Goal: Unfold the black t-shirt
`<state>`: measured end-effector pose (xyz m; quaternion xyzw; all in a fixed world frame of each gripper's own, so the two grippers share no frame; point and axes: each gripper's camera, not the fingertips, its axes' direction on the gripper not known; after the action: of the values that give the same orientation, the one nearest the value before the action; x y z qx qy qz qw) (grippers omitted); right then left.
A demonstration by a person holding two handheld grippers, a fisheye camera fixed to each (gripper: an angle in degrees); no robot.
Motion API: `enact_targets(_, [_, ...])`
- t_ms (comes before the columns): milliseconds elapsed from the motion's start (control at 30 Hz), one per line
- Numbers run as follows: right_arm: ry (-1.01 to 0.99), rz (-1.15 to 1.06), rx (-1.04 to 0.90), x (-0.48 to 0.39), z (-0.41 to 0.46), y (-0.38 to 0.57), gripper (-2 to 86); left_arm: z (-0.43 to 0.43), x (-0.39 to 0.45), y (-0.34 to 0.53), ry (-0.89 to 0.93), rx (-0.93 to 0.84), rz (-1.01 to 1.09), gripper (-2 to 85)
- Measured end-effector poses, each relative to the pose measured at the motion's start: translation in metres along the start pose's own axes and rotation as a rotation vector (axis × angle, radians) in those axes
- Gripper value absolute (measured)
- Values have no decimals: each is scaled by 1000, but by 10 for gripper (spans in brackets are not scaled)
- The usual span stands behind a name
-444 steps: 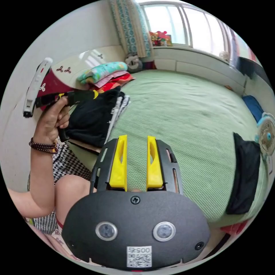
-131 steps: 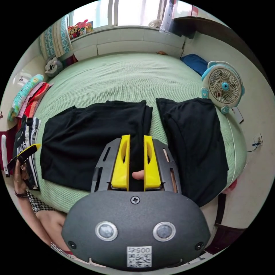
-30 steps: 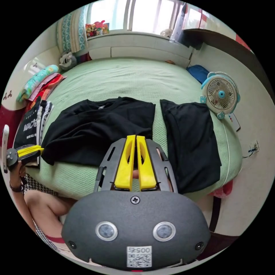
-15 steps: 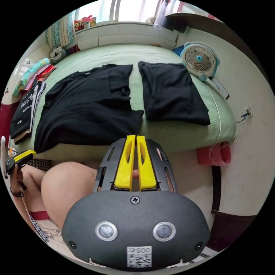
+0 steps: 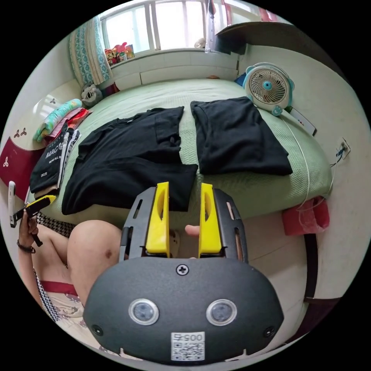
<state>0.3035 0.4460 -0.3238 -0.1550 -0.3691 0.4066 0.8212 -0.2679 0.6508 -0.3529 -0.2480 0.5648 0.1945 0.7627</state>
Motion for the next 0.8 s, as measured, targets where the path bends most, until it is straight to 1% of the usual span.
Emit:
enact_targets(233, [-10,27,-72,4,27,-12,103,5,-7,14,-51,-34,13,160])
enact_targets(300, [2,47,-89,5,32,-13,80,4,-13,19,-58,-39,-4,161])
enact_targets(333, [8,50,-81,5,30,-11,70,3,-16,23,-60,-45,-14,161])
enact_targets(400, [76,74,11,2,10,-1,3,1,-21,29,-60,-53,-24,161])
enact_targets(500, [105,2,97,-7,-17,19,-10,-4,-27,40,-63,-39,-38,160])
enact_targets(633, [120,-2,131,-3,-41,43,-12,-6,-34,49,-43,-22,-65,152])
enact_targets(800, [37,31,142,14,-70,73,-12,1,-39,60,-31,-52,-93,126])
